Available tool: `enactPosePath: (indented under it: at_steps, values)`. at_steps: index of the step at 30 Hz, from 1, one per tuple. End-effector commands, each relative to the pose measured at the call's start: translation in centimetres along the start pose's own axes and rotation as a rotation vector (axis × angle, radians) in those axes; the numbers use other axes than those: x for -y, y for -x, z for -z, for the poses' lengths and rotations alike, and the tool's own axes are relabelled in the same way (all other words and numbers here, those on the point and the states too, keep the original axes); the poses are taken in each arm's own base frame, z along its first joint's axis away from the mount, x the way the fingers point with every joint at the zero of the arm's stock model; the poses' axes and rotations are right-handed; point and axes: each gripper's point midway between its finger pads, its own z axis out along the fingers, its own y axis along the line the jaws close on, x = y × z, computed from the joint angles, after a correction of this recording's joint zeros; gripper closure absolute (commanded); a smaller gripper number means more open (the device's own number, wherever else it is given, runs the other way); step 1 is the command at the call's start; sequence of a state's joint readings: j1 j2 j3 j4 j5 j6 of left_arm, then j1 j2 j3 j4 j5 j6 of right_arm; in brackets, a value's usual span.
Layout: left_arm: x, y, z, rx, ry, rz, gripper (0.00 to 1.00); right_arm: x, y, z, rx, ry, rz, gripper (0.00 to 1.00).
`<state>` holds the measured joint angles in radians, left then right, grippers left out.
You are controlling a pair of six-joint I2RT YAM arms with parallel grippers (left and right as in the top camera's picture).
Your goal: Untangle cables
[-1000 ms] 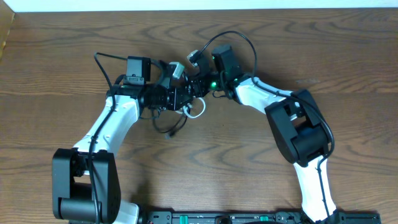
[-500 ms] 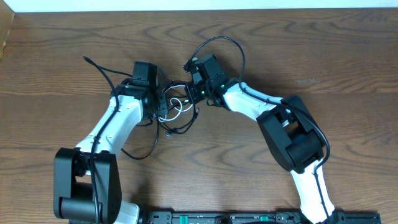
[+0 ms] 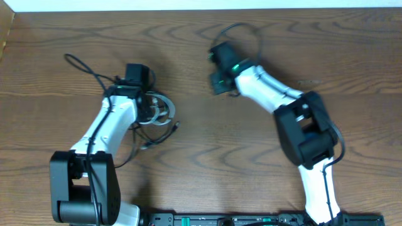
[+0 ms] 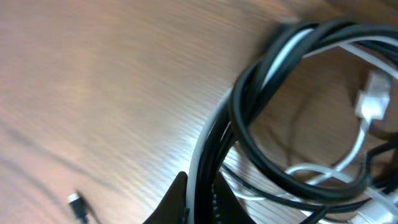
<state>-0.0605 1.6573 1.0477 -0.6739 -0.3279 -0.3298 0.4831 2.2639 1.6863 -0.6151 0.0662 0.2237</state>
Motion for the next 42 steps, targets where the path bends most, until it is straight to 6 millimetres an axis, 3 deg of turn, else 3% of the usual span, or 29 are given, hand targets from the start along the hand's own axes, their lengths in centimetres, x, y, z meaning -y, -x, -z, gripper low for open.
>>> enactPosePath:
  at_steps: [1, 3, 6, 11, 14, 18, 21, 24, 27, 30, 34, 36, 42]
  values:
    - [-2.3, 1.0, 0.0, 0.033, 0.067, 0.093, 0.92, 4.5, -0.8, 0.1, -0.064, -0.185, 0.032, 0.99]
    - [-0.9, 0.8, -0.3, 0.001, -0.037, 0.110, 0.87, 4.4, -1.9, 0.2, -0.115, -0.168, 0.079, 0.99]
    - [3.3, 0.8, 0.4, -0.029, -0.288, 0.022, 0.84, 4.7, -2.6, 0.8, -0.162, -0.160, 0.114, 0.97]
    - [9.1, 1.2, 3.3, 0.002, -0.655, -0.130, 0.84, 5.3, -1.7, 3.3, -0.210, -0.094, 0.109, 0.94]
    - [11.3, 0.6, 5.2, 0.015, -0.807, -0.231, 0.89, 4.3, -0.7, 4.8, -0.215, 0.051, 0.127, 0.91]
    - [12.3, -0.2, 5.8, 0.032, -0.828, -0.331, 0.93, 0.3, 0.6, 7.5, -0.165, 0.408, 0.214, 0.87]
    - [13.6, -1.0, 7.0, 0.057, -0.903, -0.436, 0.93, -1.6, 1.5, 9.3, -0.128, 0.618, 0.164, 0.82]
    - [15.2, -2.0, 9.1, 0.093, -1.048, -0.550, 0.92, -2.3, 1.9, 10.7, -0.110, 0.754, 0.124, 0.75]
    - [15.8, -1.5, 9.9, 0.126, -1.093, -0.555, 0.93, -2.6, 2.1, 12.2, -0.097, 0.868, 0.100, 0.66]
    - [16.4, -1.3, 11.0, 0.147, -1.160, -0.561, 0.92, -3.6, 1.4, 13.9, -0.045, 0.999, 0.217, 0.60]
    - [17.0, -1.0, 12.7, 0.183, -1.261, -0.568, 0.92, -4.7, 0.4, 16.3, 0.035, 1.146, 0.348, 0.58]
    - [17.4, -1.0, 14.9, 0.208, -1.399, -0.579, 0.93, -5.3, 0.3, 17.7, 0.092, 1.227, 0.388, 0.59]
    - [17.5, -1.2, 17.6, 0.210, -1.558, -0.575, 0.92, -6.1, 0.3, 18.3, 0.108, 1.263, 0.397, 0.59]
